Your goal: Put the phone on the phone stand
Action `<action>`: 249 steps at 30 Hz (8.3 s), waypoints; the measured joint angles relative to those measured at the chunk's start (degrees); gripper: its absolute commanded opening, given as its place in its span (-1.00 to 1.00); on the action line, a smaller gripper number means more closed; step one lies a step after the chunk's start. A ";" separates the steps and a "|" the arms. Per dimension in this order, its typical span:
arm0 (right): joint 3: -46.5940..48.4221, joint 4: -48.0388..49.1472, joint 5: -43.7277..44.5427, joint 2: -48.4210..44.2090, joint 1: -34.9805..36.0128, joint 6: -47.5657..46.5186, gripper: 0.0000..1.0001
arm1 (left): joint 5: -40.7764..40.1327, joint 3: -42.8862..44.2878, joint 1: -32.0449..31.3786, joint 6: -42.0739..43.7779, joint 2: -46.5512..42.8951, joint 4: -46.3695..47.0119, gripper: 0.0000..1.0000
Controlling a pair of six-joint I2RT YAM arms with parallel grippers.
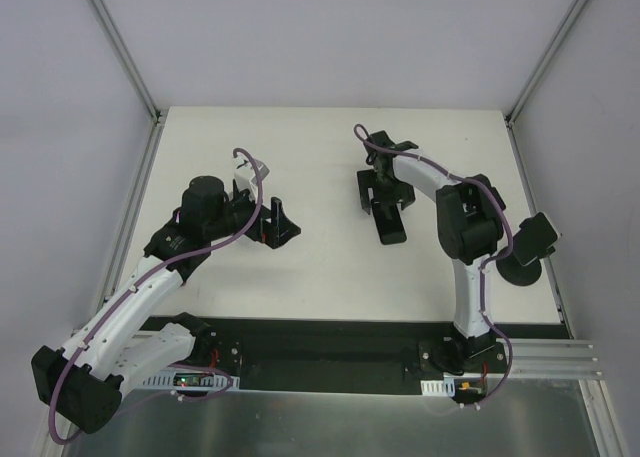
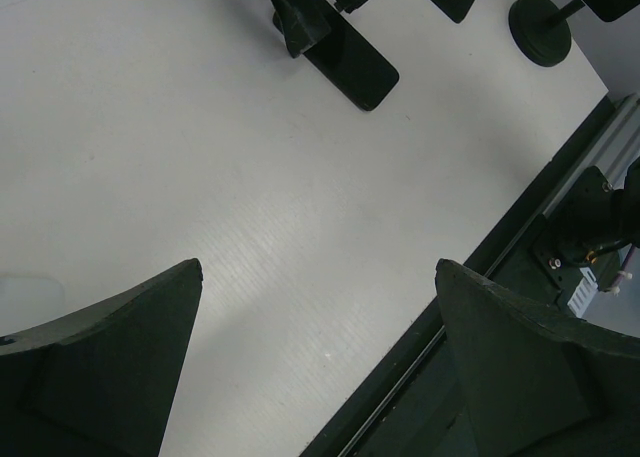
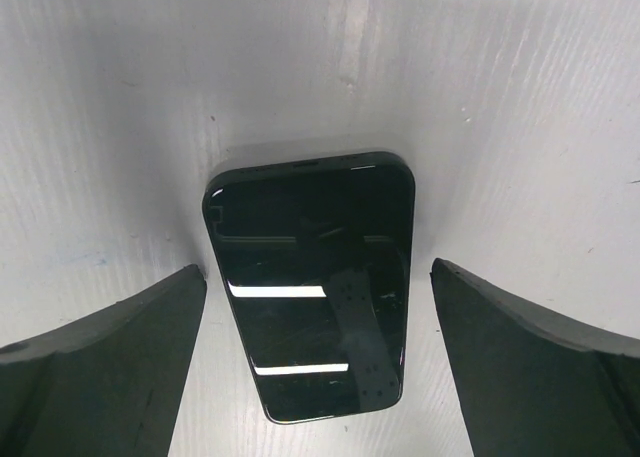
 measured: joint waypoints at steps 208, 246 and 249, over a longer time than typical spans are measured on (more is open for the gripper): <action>-39.30 31.78 -17.07 -39.74 25.79 -8.96 0.93 | -20.94 -11.96 -6.43 -20.11 -12.48 5.18 0.98; -18.14 37.81 -12.96 -15.28 24.09 -18.45 -0.99 | -49.11 -7.43 -6.40 -3.32 -28.26 -11.04 0.98; -17.07 35.50 11.87 -16.76 22.47 -7.23 -0.99 | -48.22 -7.43 -6.38 -2.97 -27.63 -10.82 0.98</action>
